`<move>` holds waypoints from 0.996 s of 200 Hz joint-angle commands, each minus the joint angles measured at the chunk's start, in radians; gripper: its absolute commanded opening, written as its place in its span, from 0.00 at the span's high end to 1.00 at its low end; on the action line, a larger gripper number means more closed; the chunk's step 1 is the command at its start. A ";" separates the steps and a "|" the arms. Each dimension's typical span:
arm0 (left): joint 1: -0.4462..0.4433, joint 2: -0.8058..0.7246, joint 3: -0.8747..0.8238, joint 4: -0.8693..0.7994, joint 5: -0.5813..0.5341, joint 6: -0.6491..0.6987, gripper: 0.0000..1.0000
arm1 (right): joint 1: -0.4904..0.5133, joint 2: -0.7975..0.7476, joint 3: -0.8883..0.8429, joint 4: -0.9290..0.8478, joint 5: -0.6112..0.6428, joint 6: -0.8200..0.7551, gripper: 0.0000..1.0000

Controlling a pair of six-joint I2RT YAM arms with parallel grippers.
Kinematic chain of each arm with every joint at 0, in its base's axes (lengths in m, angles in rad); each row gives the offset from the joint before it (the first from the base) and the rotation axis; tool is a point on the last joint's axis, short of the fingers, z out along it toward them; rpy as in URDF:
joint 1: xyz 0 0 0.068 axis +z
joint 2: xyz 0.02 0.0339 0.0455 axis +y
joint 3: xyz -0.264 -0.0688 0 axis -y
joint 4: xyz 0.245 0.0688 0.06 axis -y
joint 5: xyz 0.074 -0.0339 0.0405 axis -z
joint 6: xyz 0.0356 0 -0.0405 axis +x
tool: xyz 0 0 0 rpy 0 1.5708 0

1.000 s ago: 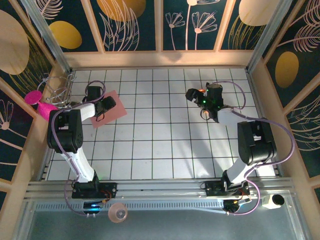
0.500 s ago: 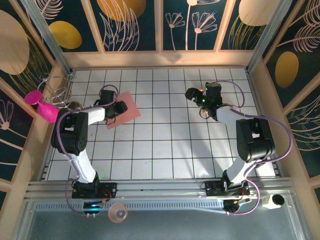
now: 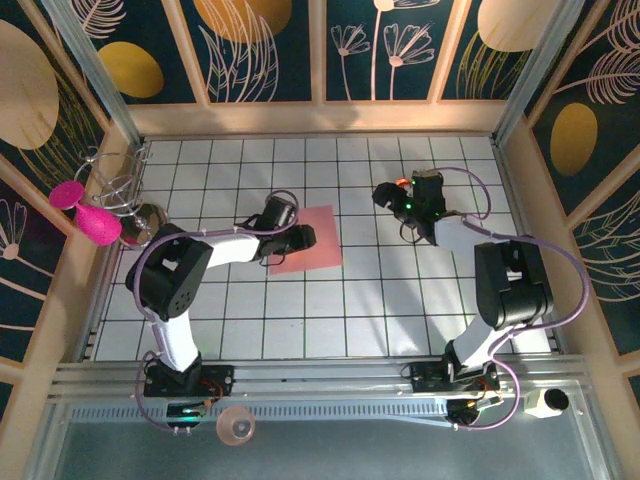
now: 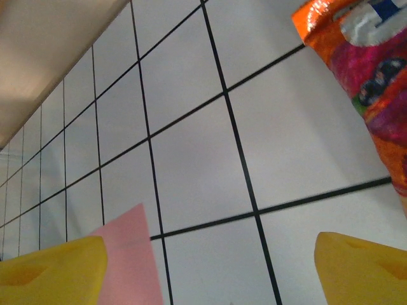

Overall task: Fold a paper plane with a square sheet of paper (pick it up from the middle)
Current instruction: Move the square sheet of paper to the center of the table, then move a square sheet of paper to the center of the table.

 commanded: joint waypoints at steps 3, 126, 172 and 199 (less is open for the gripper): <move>-0.027 0.009 0.037 -0.092 0.029 -0.037 0.47 | 0.008 -0.071 -0.033 -0.035 -0.016 0.018 0.19; 0.118 -0.201 -0.032 -0.063 0.012 -0.075 0.32 | 0.303 0.147 0.194 -0.211 -0.148 0.018 0.50; 0.118 -0.184 -0.060 -0.064 0.030 -0.092 0.33 | 0.330 0.280 0.294 -0.273 -0.145 0.013 0.53; 0.118 -0.171 -0.067 -0.041 0.061 -0.099 0.33 | 0.331 0.320 0.325 -0.308 -0.144 0.004 0.54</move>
